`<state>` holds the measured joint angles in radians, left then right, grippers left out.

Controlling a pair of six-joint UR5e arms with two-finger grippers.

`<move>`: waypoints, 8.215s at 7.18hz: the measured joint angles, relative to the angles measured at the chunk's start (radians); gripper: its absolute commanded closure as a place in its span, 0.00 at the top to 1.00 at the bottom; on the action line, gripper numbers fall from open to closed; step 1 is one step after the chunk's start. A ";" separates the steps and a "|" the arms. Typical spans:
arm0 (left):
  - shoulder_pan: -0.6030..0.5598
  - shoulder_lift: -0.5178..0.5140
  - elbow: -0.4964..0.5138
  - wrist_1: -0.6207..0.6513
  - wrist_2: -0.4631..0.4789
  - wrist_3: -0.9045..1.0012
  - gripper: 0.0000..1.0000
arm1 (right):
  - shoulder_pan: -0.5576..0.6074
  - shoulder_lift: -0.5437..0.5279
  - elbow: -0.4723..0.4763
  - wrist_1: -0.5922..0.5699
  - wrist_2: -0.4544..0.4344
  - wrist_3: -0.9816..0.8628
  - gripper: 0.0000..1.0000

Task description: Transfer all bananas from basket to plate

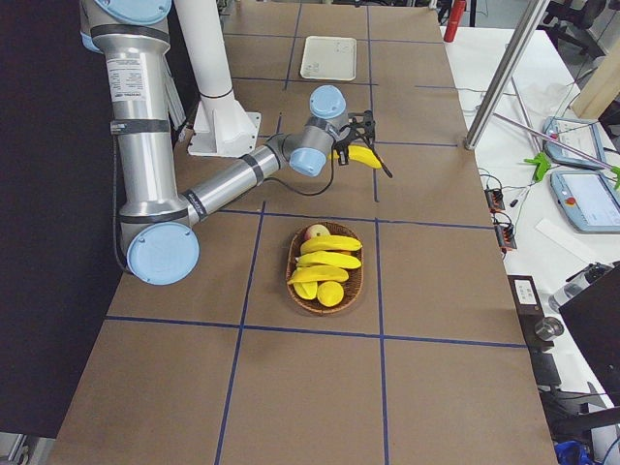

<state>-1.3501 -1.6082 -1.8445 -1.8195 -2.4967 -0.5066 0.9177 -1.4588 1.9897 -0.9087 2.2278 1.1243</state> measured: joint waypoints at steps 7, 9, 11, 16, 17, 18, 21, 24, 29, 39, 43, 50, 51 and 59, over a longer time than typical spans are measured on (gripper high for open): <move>0.374 -0.417 0.005 -0.187 -0.002 -1.147 1.00 | -0.506 0.277 -0.058 0.207 -0.617 0.262 0.00; 0.435 -0.515 0.016 -0.189 0.090 -1.326 0.99 | -0.588 0.340 -0.062 0.172 -0.735 0.284 0.00; 0.526 -0.559 0.021 -0.209 0.218 -1.439 0.99 | -0.608 0.402 -0.064 0.101 -0.767 0.289 0.00; 0.623 -0.548 0.025 -0.218 0.271 -1.508 0.65 | -0.611 0.420 -0.063 0.084 -0.772 0.289 0.03; 0.629 -0.551 0.024 -0.219 0.276 -1.529 0.26 | -0.612 0.420 -0.064 0.084 -0.772 0.289 0.12; 0.631 -0.553 0.024 -0.224 0.279 -1.551 0.02 | -0.612 0.419 -0.064 0.084 -0.772 0.288 0.29; 0.631 -0.549 0.024 -0.251 0.280 -1.569 0.00 | -0.612 0.419 -0.064 0.088 -0.769 0.287 0.99; 0.625 -0.533 0.021 -0.253 0.280 -1.563 0.00 | -0.587 0.415 -0.058 0.085 -0.703 0.287 0.99; 0.494 -0.205 0.003 -0.251 0.275 -1.297 0.00 | -0.339 0.403 -0.056 -0.283 -0.325 0.262 0.99; 0.239 0.120 0.441 -0.566 0.267 -0.760 1.00 | -0.224 0.359 -0.060 -0.556 -0.235 0.043 0.99; 0.098 0.118 0.355 -0.564 0.115 -0.689 1.00 | -0.216 0.270 -0.024 -0.555 -0.228 -0.017 0.99; 0.117 0.099 0.232 -0.570 0.102 -0.700 1.00 | 0.003 -0.375 0.146 -0.404 -0.196 -0.664 0.99; 0.119 0.099 0.232 -0.570 0.102 -0.699 1.00 | 0.076 -0.432 0.102 -0.335 -0.147 -0.787 0.99; 0.127 0.102 0.231 -0.571 0.102 -0.699 1.00 | 0.206 -0.462 -0.197 0.006 -0.033 -0.820 0.74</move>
<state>-1.2226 -1.5066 -1.6131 -2.3903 -2.3946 -1.2057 1.1238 -1.9206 1.7925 -0.9031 2.1952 0.3046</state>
